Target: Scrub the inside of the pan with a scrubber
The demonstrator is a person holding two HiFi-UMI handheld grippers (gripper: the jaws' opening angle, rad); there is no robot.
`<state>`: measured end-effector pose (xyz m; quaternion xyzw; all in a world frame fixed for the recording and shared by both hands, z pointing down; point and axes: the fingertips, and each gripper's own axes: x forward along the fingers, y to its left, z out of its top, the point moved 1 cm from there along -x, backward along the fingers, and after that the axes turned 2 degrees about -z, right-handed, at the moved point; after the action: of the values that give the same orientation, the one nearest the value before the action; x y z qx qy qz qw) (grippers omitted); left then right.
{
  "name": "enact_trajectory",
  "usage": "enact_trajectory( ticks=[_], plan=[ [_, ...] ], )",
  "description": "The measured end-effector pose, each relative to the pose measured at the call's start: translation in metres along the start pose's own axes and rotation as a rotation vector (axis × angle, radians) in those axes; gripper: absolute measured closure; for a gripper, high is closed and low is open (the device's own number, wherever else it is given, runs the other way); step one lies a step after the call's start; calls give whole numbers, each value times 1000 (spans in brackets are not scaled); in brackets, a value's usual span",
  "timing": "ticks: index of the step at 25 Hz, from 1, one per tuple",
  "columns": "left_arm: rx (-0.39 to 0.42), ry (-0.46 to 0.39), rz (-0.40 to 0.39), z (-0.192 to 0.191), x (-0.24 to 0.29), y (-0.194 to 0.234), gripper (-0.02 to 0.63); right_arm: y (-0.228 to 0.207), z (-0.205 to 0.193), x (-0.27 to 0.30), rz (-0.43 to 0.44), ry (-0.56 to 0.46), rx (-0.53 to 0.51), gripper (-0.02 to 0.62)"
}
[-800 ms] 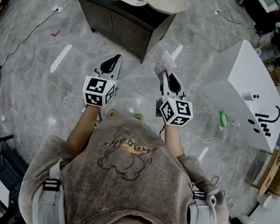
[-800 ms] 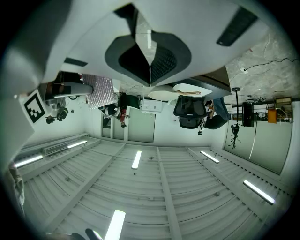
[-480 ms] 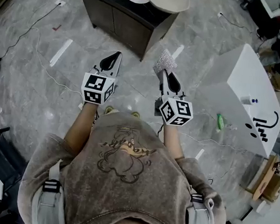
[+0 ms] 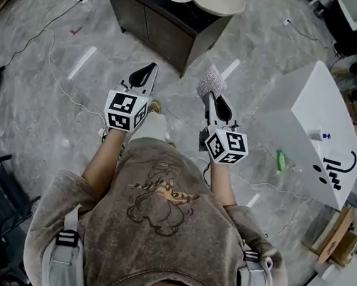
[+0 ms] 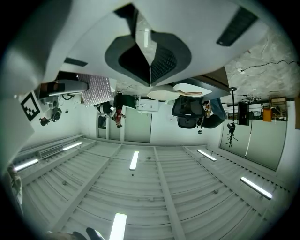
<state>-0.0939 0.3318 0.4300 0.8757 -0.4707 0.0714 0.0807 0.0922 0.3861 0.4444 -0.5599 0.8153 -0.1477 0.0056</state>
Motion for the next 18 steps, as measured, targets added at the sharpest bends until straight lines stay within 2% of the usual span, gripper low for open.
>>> enact_trajectory(
  ticks=[7,18],
  plan=[
    [-11,-26,-12,15,54,18,586,-31,9,40,-13,1,5,515],
    [-22,-30,-22,49,168,80,586,-83,50,154,-15,-2,7,515]
  ],
)
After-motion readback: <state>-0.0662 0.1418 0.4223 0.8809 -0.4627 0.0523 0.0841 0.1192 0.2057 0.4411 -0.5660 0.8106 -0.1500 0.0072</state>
